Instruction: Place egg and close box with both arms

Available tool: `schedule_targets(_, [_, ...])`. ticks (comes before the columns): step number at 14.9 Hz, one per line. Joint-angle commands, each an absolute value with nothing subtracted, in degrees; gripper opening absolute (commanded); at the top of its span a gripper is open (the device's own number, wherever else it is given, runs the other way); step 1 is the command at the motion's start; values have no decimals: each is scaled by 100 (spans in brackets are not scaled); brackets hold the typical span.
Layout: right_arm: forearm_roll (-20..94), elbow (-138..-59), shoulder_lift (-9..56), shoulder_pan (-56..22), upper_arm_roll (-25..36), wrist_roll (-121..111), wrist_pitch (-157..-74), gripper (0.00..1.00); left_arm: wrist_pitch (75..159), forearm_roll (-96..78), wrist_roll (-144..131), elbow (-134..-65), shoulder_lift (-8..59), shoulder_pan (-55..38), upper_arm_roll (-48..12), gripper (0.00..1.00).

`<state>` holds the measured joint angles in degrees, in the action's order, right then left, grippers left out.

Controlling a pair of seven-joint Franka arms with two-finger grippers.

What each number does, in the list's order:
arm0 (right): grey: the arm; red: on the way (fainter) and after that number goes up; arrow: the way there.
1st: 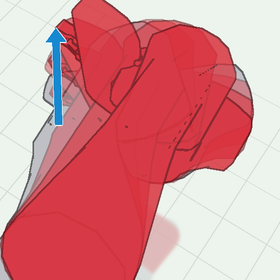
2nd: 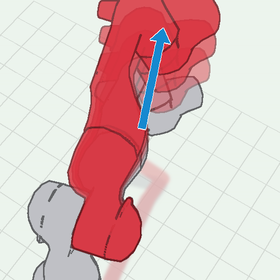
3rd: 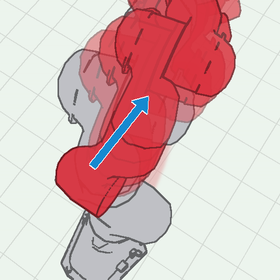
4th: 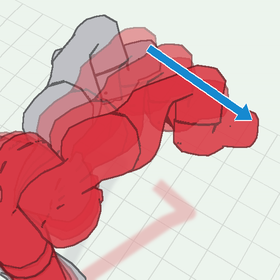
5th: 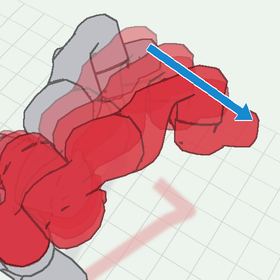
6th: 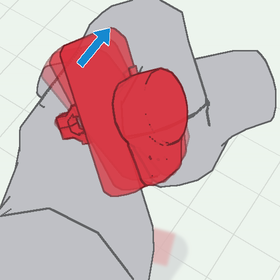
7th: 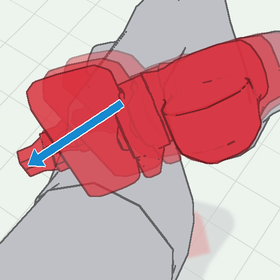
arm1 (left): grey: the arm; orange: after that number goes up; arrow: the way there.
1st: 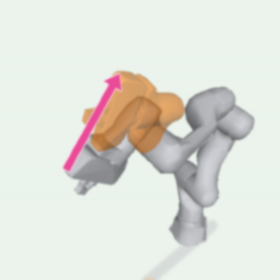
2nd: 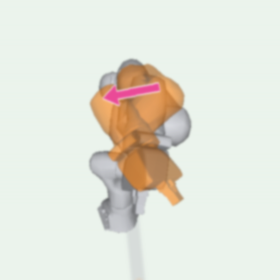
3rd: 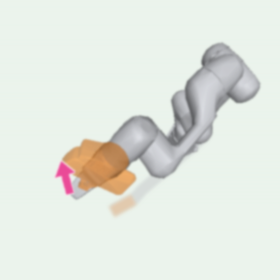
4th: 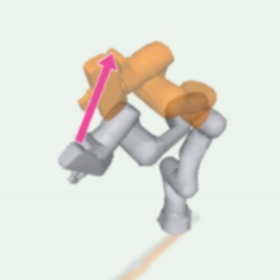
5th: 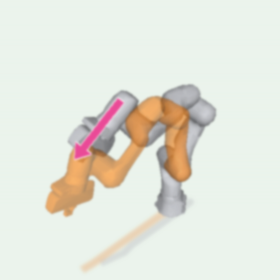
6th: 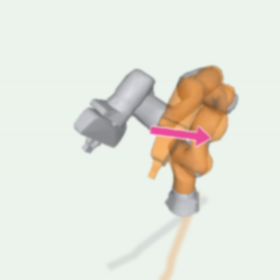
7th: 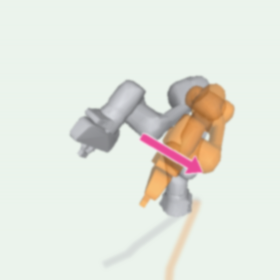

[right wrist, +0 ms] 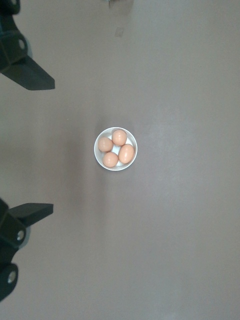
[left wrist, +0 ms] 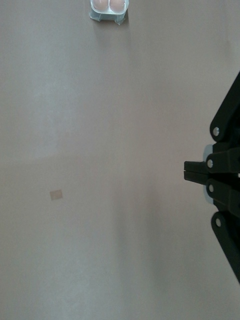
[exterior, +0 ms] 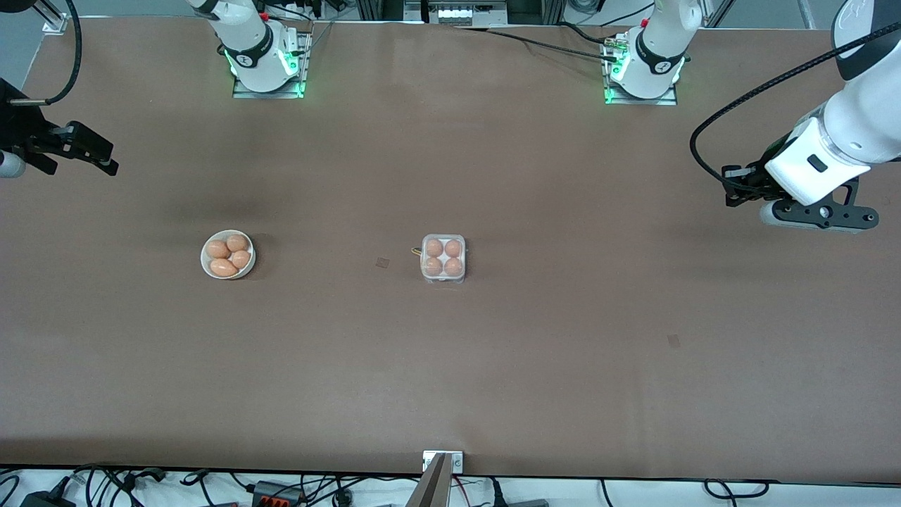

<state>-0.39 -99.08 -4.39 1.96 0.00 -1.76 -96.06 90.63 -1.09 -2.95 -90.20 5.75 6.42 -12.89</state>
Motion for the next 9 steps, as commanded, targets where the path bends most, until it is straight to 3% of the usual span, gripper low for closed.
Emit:
schedule_targets(1, [-53, -9949, -545, 237, -26, -220, -9527, 100, 8974, 0, -193, -9097, 466, 817, -1283, 29])
schedule_targets(2, [-53, -9958, -536, 237, -18, -220, -9553, 100, 8974, -17, -324, -9062, 483, 861, -1283, 55])
schedule_targets(3, [-70, -9958, -527, 237, -26, -228, -9562, 100, 8991, -52, -551, -9018, 527, 879, -1292, 92])
schedule_targets(4, [-79, -9967, -527, 237, -26, -220, -9554, 100, 8930, -53, -597, -9000, 519, 905, -1301, 100])
schedule_targets(9, [-88, -9967, -527, 237, -26, -220, -9545, 100, 8877, -9, -598, -8947, 483, 897, -1397, 100])
